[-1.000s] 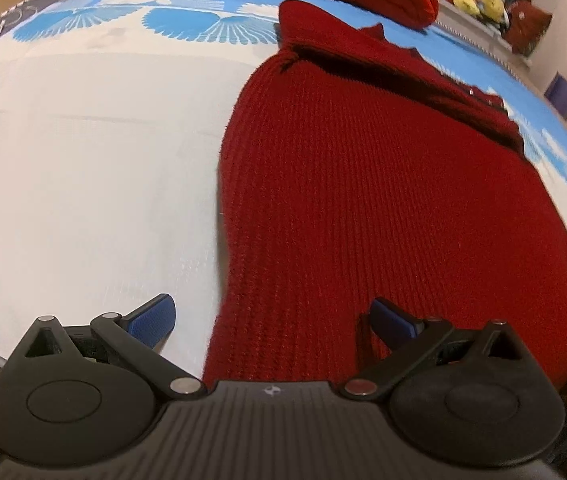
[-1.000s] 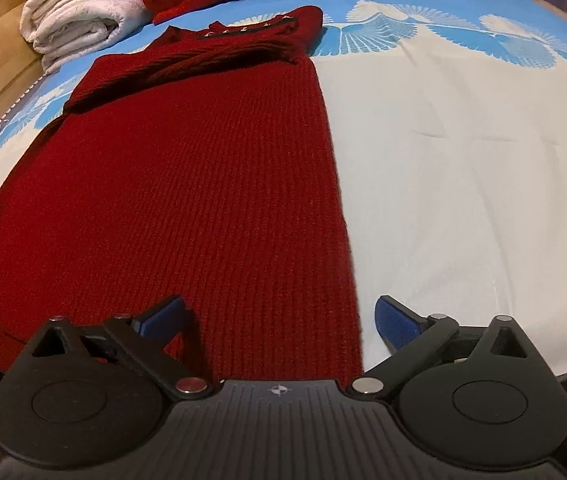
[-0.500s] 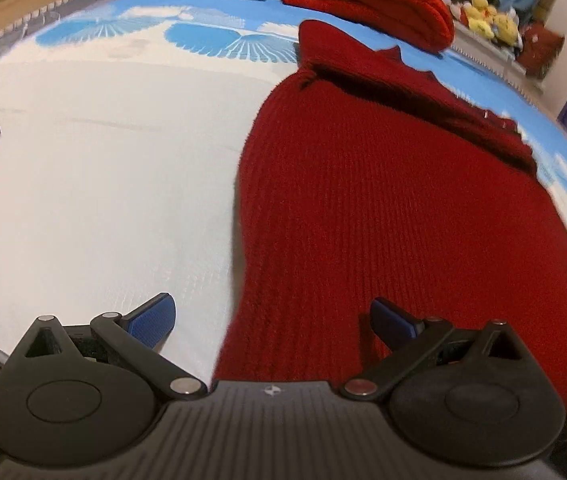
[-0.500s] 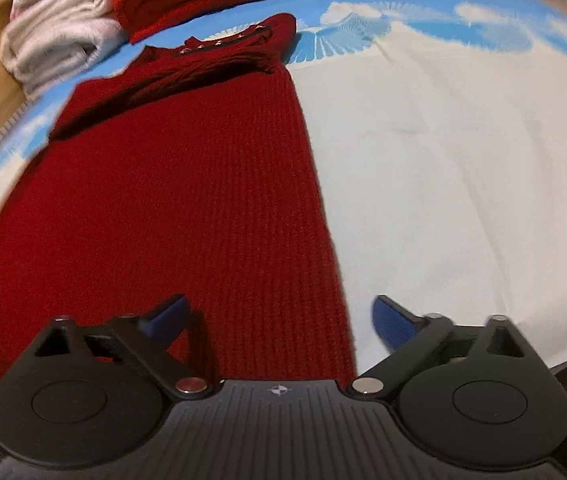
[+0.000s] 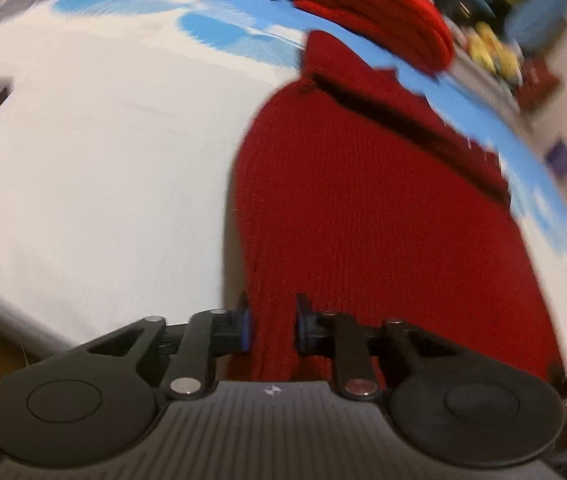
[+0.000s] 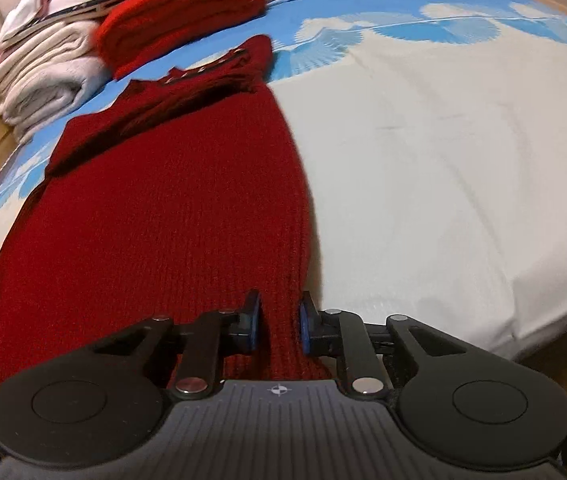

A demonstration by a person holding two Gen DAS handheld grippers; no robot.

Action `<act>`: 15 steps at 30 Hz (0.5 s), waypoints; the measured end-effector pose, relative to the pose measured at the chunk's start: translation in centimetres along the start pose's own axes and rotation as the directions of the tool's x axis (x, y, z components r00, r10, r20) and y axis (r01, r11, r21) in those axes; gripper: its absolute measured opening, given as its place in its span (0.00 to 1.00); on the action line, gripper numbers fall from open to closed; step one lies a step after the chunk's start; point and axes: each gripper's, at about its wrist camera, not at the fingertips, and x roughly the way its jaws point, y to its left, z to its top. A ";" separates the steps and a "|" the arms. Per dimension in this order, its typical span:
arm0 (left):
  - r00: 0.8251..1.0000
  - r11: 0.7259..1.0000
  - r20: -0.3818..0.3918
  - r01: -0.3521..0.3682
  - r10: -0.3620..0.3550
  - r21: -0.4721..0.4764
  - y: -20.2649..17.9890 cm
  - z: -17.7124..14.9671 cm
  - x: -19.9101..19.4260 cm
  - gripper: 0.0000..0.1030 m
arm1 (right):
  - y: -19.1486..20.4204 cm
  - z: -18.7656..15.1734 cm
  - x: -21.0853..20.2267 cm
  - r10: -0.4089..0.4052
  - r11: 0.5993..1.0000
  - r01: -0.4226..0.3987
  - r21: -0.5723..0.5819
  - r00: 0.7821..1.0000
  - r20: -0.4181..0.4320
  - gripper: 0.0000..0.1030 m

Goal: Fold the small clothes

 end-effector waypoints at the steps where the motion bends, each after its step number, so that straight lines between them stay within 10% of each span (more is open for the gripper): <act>1: 1.000 1.000 -0.004 0.002 -0.002 -0.013 0.2 -0.1 -0.5 0.17 | 0.3 -0.2 -0.4 -0.016 1.000 0.016 -0.009 1.000 0.010 0.18; 15: 0.996 0.995 -0.042 0.084 -0.082 0.051 0.5 -5.7 -11.4 0.15 | -2.5 -4.3 -13.2 0.137 0.974 -0.146 0.173 0.989 0.062 0.17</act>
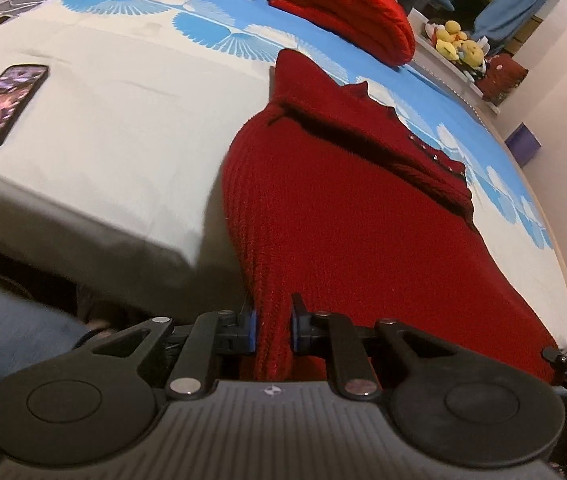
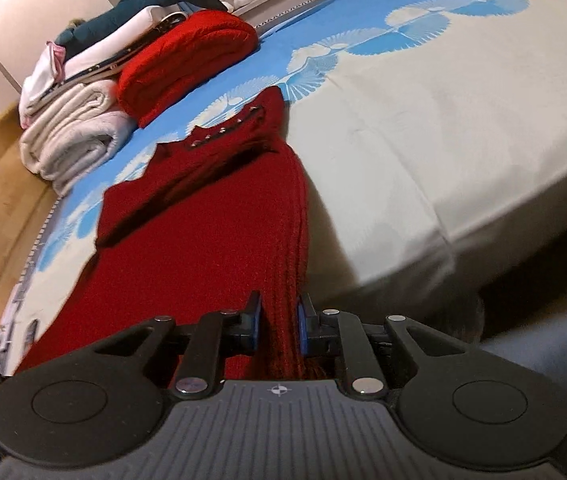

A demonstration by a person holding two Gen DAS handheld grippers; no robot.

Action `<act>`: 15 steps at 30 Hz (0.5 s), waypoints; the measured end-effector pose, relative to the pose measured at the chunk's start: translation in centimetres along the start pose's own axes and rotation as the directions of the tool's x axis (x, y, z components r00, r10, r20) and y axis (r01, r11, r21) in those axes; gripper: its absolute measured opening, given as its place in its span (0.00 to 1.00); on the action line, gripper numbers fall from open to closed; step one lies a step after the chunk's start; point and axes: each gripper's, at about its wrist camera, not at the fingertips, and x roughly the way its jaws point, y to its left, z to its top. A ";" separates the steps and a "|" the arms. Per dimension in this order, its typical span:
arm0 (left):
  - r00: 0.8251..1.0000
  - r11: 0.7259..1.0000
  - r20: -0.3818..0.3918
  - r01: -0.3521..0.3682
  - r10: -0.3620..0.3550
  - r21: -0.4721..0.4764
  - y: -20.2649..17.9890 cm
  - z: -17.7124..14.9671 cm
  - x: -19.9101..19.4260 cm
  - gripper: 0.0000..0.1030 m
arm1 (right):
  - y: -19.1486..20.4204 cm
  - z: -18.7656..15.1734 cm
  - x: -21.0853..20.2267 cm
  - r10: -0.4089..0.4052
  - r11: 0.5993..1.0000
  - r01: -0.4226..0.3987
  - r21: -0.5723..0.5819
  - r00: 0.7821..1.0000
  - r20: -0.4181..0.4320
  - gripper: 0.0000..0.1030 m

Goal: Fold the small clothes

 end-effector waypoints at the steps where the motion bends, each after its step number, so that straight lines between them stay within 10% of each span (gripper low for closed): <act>1: 1.000 1.000 0.000 0.004 -0.004 -0.002 0.0 -0.4 -0.7 0.15 | -0.1 -0.3 -0.9 0.010 1.000 -0.010 0.005 1.000 0.001 0.17; 8: 0.996 0.998 0.060 0.058 -0.059 0.018 -2.3 2.9 -3.5 0.15 | 1.3 2.5 -3.9 0.044 0.998 -0.047 0.031 0.996 0.074 0.11; 15: 0.992 0.995 0.105 0.065 -0.072 0.073 -6.7 16.6 1.9 0.10 | 4.1 12.2 2.3 0.021 0.999 -0.025 0.039 0.995 0.099 0.10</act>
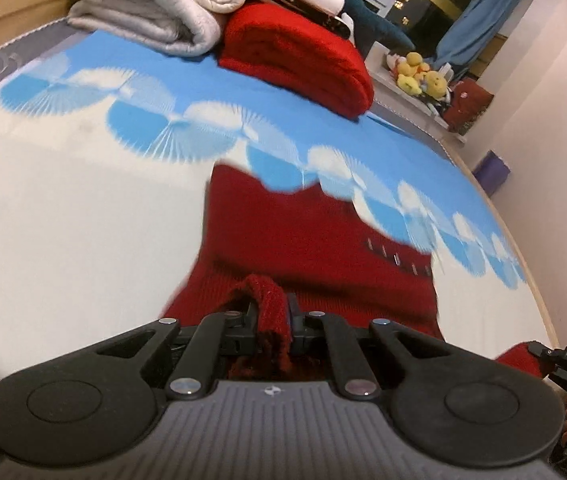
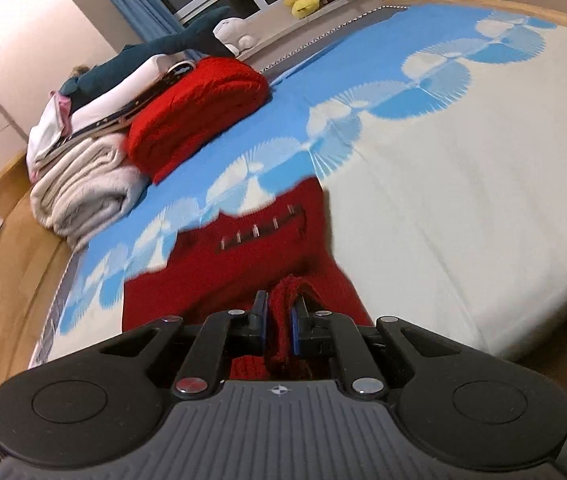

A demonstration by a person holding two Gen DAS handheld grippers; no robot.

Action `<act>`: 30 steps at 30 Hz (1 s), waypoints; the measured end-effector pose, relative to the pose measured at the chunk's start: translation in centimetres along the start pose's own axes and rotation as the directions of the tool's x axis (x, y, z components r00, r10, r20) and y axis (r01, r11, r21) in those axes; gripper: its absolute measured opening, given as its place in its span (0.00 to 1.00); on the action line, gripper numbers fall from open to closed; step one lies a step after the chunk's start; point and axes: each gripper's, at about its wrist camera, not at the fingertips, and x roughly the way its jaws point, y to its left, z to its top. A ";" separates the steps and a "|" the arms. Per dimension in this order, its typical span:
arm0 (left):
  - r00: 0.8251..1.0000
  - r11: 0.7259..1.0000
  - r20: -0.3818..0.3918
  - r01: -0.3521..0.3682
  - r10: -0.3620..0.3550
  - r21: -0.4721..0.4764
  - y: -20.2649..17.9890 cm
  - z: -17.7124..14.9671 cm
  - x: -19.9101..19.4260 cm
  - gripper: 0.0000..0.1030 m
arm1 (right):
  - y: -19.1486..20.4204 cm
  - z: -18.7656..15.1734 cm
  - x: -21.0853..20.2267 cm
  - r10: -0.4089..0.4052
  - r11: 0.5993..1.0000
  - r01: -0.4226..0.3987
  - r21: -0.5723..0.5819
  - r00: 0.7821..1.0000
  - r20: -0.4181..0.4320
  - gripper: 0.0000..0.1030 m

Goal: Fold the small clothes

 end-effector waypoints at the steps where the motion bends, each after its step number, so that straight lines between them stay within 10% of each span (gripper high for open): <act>1: 1.000 1.000 -0.007 -0.004 0.004 0.002 -0.1 2.1 1.9 0.10 | 0.6 1.8 2.0 -0.014 1.000 0.014 0.000 1.000 -0.003 0.10; 7: 0.996 0.994 -0.070 -0.058 0.051 -0.094 1.8 13.6 16.0 0.17 | 2.4 10.0 15.6 -0.144 0.989 0.144 -0.013 0.989 -0.030 0.10; 9: 0.993 0.987 -0.115 -0.052 0.035 -0.149 3.6 16.4 21.6 0.37 | 1.3 12.2 21.3 -0.200 0.977 0.204 0.058 0.978 -0.063 0.12; 10: 0.992 0.978 -0.117 -0.074 0.052 -0.197 5.3 17.2 23.7 0.63 | 0.3 13.2 24.4 -0.231 0.967 0.238 0.095 0.970 -0.079 0.19; 11: 0.989 0.964 -0.106 -0.122 0.099 -0.236 6.6 17.7 25.1 0.89 | -0.7 13.6 26.6 -0.251 0.957 0.262 0.122 0.963 -0.094 0.37; 12: 0.983 0.942 -0.097 -0.178 0.157 -0.284 8.0 17.8 25.9 0.94 | -1.6 13.7 27.9 -0.288 0.943 0.300 0.145 0.952 -0.101 0.47; 14: 0.981 0.913 -0.080 -0.195 0.178 -0.357 10.6 17.1 26.1 0.95 | -3.0 13.1 28.4 -0.258 0.942 0.264 0.210 0.965 -0.055 0.71; 20: 0.989 0.925 -0.046 -0.149 0.142 -0.349 12.8 13.2 21.8 0.95 | -3.2 11.4 25.2 -0.214 0.964 0.213 0.161 0.977 -0.014 0.76; 30: 0.968 0.977 0.146 -0.211 0.206 0.018 1.2 9.3 15.6 1.00 | -1.8 9.2 16.9 -0.192 0.933 0.098 0.345 0.949 0.252 0.81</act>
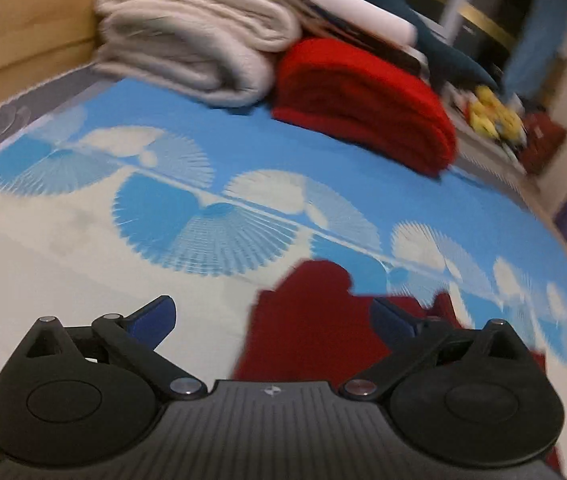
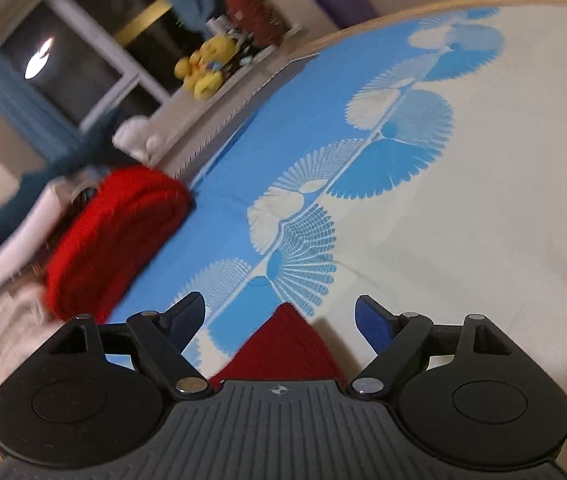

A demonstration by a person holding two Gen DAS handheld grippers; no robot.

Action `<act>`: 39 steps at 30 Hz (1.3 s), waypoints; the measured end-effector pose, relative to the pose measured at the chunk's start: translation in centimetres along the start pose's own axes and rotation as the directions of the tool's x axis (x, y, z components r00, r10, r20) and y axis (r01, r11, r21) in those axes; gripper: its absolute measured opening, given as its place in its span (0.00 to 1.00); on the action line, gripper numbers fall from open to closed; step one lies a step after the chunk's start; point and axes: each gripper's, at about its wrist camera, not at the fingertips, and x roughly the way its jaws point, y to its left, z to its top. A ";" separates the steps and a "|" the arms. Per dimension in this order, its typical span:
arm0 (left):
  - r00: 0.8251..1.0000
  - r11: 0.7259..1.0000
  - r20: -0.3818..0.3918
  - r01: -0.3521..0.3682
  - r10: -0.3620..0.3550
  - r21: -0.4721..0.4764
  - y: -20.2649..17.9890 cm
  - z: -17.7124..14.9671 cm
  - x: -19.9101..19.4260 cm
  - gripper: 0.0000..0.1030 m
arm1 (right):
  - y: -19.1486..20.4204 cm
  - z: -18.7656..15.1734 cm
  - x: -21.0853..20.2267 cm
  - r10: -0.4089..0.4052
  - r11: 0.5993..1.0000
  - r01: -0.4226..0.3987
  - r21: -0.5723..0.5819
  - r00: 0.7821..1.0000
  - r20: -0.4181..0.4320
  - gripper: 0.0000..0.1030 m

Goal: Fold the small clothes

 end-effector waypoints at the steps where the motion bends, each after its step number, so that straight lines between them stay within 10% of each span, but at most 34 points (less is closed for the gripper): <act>1: 1.000 0.999 -0.013 0.000 0.001 0.041 -0.9 -0.3 0.9 1.00 | -0.3 -0.6 -0.1 -0.012 1.000 0.013 0.025 1.000 -0.011 0.81; 12: 0.997 0.953 -0.064 -0.032 0.054 0.301 -4.6 -2.7 9.2 0.90 | 0.6 -3.2 5.5 -0.204 0.941 0.170 -0.292 0.975 -0.089 0.81; 16: 0.992 0.952 -0.113 -0.012 0.048 0.305 -5.2 -2.2 10.3 0.13 | 1.1 -3.6 7.0 -0.233 0.923 0.186 -0.337 0.966 -0.107 0.81; 21: 0.997 0.997 -0.045 0.066 -0.065 0.030 -1.8 1.3 7.1 0.12 | 1.4 -3.5 7.1 -0.236 0.911 0.189 -0.366 0.968 -0.087 0.80; 24: 0.996 0.998 -0.070 -0.052 0.055 0.034 0.1 1.2 8.5 0.12 | 0.9 -2.7 6.5 -0.199 0.917 0.163 -0.364 0.978 -0.064 0.80; 31: 0.991 0.997 -0.115 -0.065 0.068 0.033 1.1 0.3 10.4 0.12 | -1.8 -2.9 9.5 -0.230 0.929 0.151 -0.339 0.952 -0.204 0.80; 33: 0.991 0.997 -0.110 -0.068 0.072 0.036 0.9 0.1 10.3 0.12 | -1.9 -3.3 9.8 -0.205 0.936 0.126 -0.330 0.954 -0.217 0.59; 34: 0.991 0.997 -0.110 -0.071 0.073 0.025 1.1 0.3 10.2 0.12 | -1.7 -3.4 9.8 -0.160 0.939 0.074 -0.336 0.958 -0.237 0.08; 39: 0.994 0.996 -0.094 -0.065 0.060 -0.054 2.5 1.0 8.4 0.12 | 1.2 -2.0 6.0 -0.067 0.942 0.025 -0.336 0.991 -0.115 0.05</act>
